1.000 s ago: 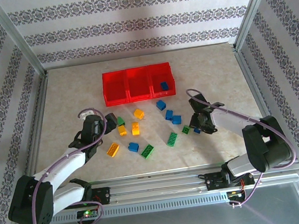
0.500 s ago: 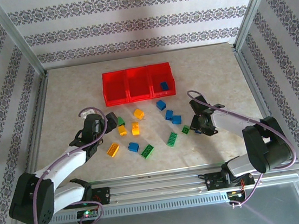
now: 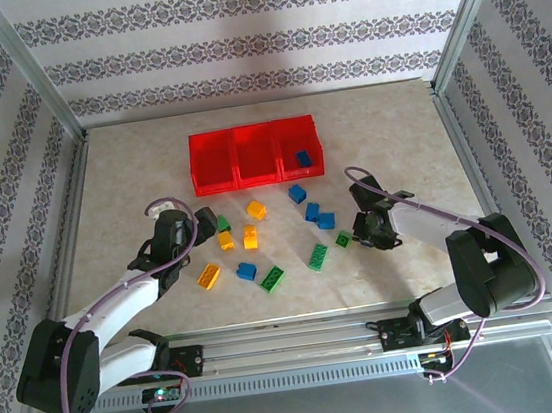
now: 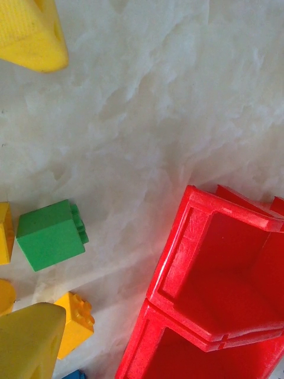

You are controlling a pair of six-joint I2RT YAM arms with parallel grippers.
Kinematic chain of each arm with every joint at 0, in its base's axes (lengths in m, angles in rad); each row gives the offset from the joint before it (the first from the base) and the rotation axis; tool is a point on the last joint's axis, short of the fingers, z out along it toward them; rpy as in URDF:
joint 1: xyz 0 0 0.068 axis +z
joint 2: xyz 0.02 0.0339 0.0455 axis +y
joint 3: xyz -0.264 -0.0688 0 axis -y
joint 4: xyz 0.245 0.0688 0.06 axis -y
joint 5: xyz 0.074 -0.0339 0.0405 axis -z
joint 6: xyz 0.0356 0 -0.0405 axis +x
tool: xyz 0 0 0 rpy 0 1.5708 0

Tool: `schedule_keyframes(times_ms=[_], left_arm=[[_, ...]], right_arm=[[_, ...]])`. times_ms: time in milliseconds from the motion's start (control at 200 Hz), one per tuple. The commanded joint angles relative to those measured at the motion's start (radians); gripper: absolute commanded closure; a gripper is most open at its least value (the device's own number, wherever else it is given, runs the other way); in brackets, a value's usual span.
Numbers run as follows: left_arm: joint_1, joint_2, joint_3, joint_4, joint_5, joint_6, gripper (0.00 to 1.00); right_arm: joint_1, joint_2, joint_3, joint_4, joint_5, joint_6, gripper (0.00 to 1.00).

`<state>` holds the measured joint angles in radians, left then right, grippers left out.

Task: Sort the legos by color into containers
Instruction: Pick up the lego from the bottom-right of the table.

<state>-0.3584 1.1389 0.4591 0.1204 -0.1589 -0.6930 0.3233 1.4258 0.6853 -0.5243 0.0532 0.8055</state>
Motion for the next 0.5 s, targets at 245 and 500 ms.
schedule_keyframes(times_ms=[245, 500], left_arm=[[0.004, -0.043, 0.012, 0.003, -0.026, 0.013, 0.0], [0.004, -0.043, 0.012, 0.004, -0.027, 0.01, 0.0]], right_arm=[[0.037, -0.023, 0.047, -0.025, 0.024, -0.018, 0.71], [0.085, -0.033, 0.161, -0.06, 0.093, -0.06, 0.72]])
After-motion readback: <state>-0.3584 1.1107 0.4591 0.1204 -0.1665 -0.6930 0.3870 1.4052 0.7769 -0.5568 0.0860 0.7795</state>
